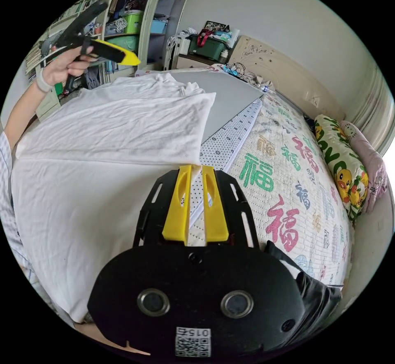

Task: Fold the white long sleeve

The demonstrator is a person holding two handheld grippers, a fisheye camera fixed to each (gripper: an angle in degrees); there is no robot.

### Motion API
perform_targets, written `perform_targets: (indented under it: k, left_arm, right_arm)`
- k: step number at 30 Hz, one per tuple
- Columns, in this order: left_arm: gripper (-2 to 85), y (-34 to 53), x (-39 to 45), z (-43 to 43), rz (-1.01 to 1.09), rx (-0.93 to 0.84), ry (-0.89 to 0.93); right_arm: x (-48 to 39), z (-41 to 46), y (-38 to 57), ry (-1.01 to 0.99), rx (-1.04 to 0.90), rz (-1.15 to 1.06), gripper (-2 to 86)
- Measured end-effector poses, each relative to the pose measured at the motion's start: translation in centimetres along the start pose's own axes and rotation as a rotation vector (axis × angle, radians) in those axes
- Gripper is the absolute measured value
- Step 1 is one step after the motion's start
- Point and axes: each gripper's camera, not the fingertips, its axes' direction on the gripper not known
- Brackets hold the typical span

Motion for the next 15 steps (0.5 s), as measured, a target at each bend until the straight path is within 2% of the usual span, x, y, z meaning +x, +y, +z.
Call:
perform_targets:
  k: [2, 5, 7, 9, 11, 13, 15]
  left_arm:
    - [10.3, 5.7, 1.2, -2.9, 0.027, -0.054, 0.021]
    - [11.2, 11.6, 2.0, -5.6, 0.045, -0.019, 0.066]
    - [11.4, 14.1, 2.0, -6.5, 0.055, 0.018, 0.100]
    - [11.4, 14.8, 2.3, -6.9, 0.098, -0.017, 0.093]
    - [11.2, 15.3, 3.6, -8.2, 0.183, -0.005, 0.089]
    - [10.9, 16.6, 4.6, -9.3, 0.259, 0.049, 0.130]
    - [10.7, 17.8, 5.5, -9.6, 0.309, 0.031, 0.123]
  right_arm:
    - [1.4, -1.9, 0.8, -0.021, 0.055, 0.048, 7.4]
    - [2.3, -4.9, 1.7, 0.018, 0.129, 0.100, 9.2]
    - [1.9, -7.5, 2.0, -0.096, 0.263, 0.077, 8.8]
    - [0.8, -10.2, 2.0, -0.325, 0.403, -0.016, 7.8]
    - [-2.7, -13.2, 1.6, -0.561, 0.498, -0.216, 7.4]
    - [-7.1, -14.8, 1.3, -0.608, 0.518, -0.389, 7.3]
    - [-12.0, -15.7, 1.2, -0.533, 0.514, -0.542, 6.8]
